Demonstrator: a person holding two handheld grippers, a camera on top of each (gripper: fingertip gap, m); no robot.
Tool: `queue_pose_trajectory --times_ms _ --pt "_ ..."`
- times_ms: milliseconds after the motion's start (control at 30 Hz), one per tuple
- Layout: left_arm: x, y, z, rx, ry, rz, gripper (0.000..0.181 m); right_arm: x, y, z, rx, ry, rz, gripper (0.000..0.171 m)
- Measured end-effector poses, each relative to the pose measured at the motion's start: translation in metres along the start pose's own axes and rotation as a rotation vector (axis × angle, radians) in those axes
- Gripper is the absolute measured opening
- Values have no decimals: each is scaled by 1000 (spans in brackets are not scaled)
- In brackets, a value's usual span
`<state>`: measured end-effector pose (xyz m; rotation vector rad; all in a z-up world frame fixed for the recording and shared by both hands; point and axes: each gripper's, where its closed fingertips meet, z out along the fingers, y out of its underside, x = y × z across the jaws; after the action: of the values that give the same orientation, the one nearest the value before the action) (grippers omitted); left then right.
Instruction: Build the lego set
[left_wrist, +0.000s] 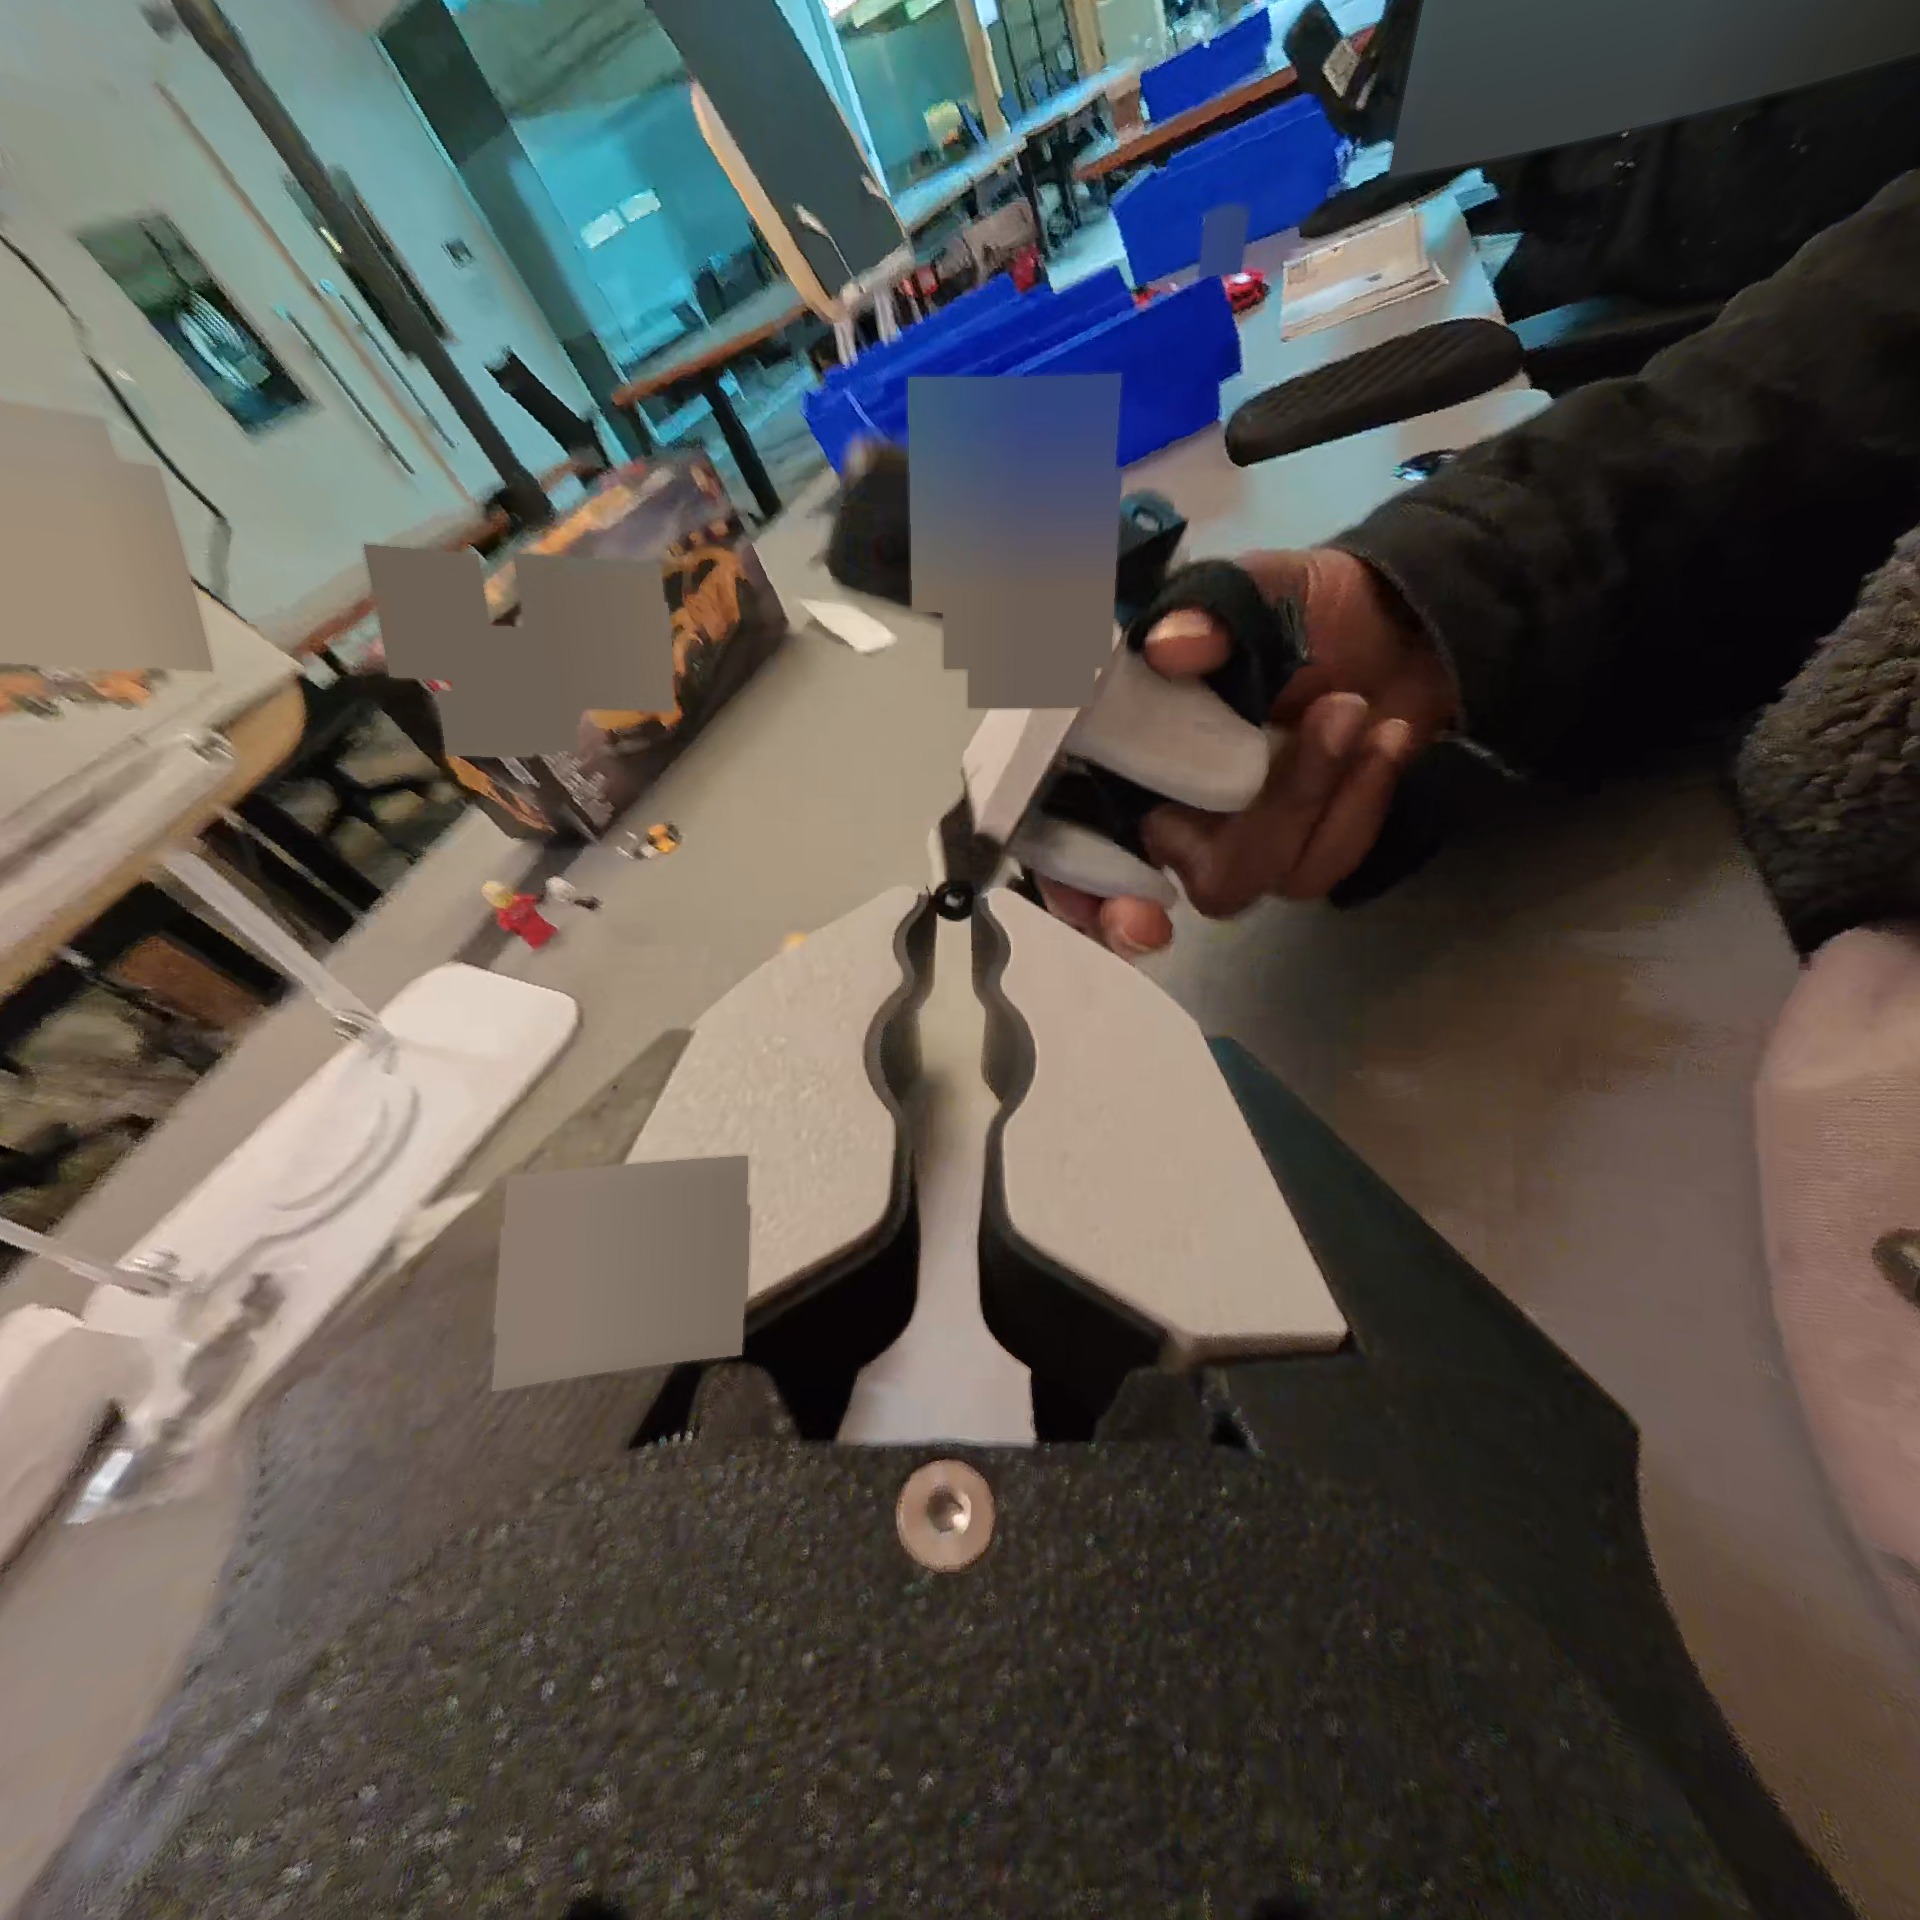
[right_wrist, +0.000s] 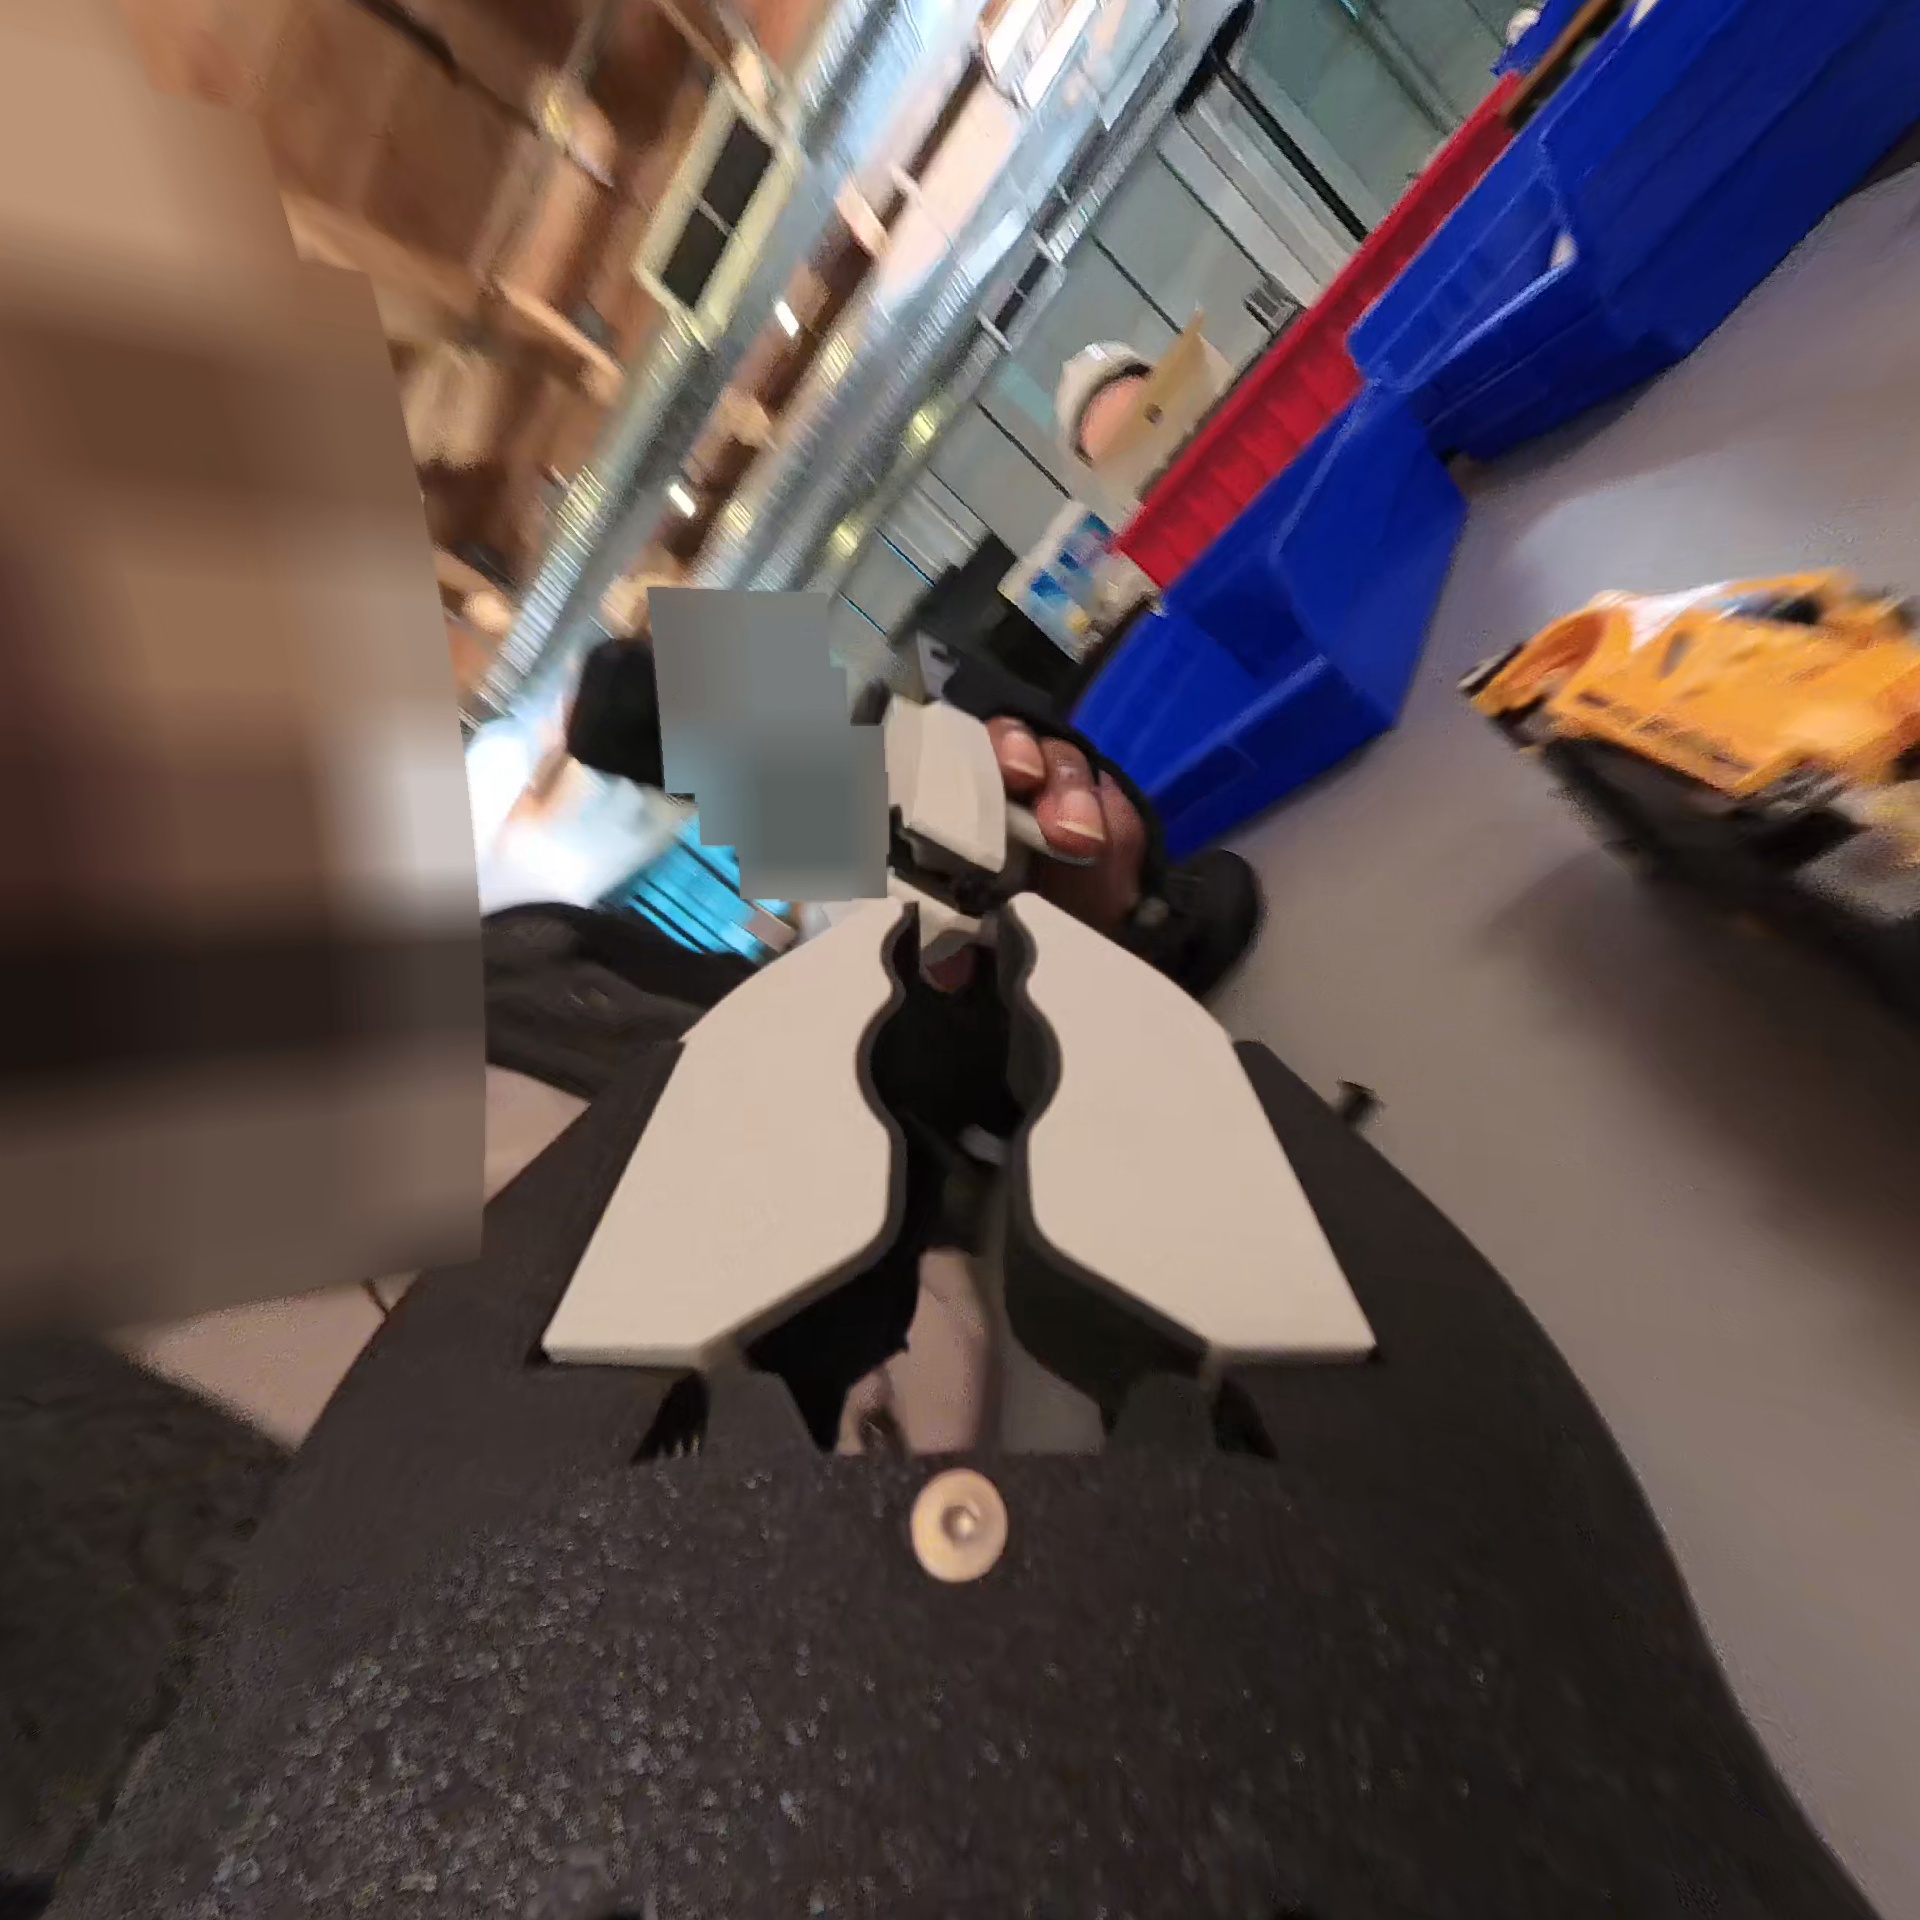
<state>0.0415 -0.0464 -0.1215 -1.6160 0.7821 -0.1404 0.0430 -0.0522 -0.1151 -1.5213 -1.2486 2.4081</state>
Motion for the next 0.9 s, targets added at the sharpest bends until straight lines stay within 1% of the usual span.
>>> queue_pose_trajectory --times_ms 100,167,233,300,400,467,500,633,900 --pt "13 28 6 -201 179 -155 6 13 3 -22 -181 195 -288 18" --pt "27 46 9 -325 293 -226 7 22 4 -39 -296 300 -440 19" --pt "39 61 14 -433 365 -260 6 25 13 -53 -410 336 -515 18" --pt "49 72 19 -527 419 -264 6 32 35 -63 -557 359 -566 19" --pt "62 81 27 -613 486 -272 6 48 69 -69 -735 399 -682 22" --pt "67 87 33 -661 509 -276 6 57 81 -69 -823 445 -735 26" --pt "68 90 35 -678 512 -275 6 61 81 -69 -842 476 -759 27" --pt "70 95 39 -719 520 -284 6 66 83 -67 -864 496 -782 25" --pt "73 99 41 -751 516 -259 7 77 95 -62 -983 477 -869 23"
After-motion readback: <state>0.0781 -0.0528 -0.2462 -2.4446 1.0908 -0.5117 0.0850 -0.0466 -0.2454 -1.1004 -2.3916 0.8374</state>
